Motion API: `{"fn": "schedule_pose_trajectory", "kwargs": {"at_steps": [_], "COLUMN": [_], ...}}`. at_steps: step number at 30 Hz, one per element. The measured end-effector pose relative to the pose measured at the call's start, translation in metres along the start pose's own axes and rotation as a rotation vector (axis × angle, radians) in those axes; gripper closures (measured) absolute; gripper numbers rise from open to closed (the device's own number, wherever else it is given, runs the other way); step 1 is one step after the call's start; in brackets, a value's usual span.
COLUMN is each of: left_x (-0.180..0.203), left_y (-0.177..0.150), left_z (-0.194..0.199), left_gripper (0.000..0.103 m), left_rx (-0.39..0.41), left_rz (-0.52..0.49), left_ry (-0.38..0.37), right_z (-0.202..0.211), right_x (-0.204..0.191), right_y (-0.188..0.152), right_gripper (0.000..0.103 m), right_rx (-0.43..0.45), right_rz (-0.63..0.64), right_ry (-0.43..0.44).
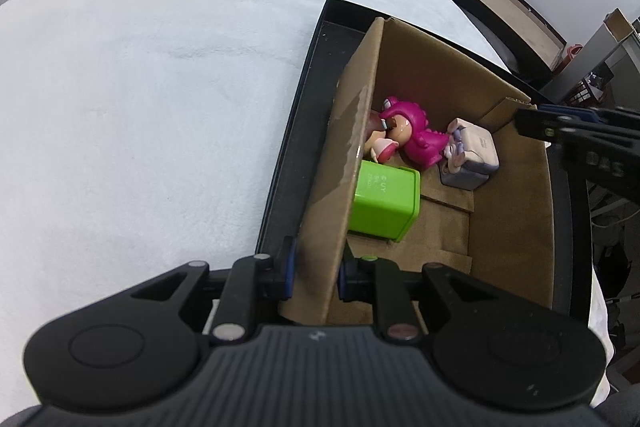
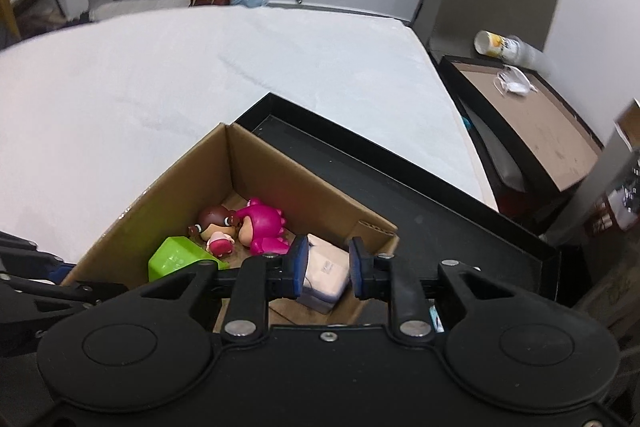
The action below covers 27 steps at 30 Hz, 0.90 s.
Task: Organize rigid objects
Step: 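Open the right gripper to release the toy car into the box, then move the right tool to the red-and-blue figure with the mug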
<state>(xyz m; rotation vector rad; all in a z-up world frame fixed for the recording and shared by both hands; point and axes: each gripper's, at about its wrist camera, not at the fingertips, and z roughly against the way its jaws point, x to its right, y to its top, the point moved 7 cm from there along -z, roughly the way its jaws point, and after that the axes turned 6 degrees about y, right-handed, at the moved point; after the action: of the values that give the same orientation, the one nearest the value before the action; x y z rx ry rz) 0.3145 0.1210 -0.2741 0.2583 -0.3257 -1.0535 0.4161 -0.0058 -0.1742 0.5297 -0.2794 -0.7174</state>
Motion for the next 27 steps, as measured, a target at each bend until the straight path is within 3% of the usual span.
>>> {"fn": "schedule_pose_trajectory", "kwargs": {"at_steps": [15,19,27], "left_x": [0.005,0.004,0.008], "left_y": [0.0,0.002,-0.002], "left_z": [0.001,0.005,0.011], "left_gripper": [0.085,0.085,0.087], "left_rx": [-0.01,-0.006,0.011], "left_rz": [-0.001,0.006,-0.028], "left_ry": [0.01,0.008,0.021], "right_z": [0.028,0.031,0.029], "right_x": [0.038,0.049,0.072], "right_y": [-0.03,-0.039,-0.061], "right_gripper": [0.069,0.056,0.055], "right_rx": [0.031,0.043,0.06], "right_rz": [-0.149,-0.189,-0.299], "right_ry": [0.01,0.008,0.015]}}
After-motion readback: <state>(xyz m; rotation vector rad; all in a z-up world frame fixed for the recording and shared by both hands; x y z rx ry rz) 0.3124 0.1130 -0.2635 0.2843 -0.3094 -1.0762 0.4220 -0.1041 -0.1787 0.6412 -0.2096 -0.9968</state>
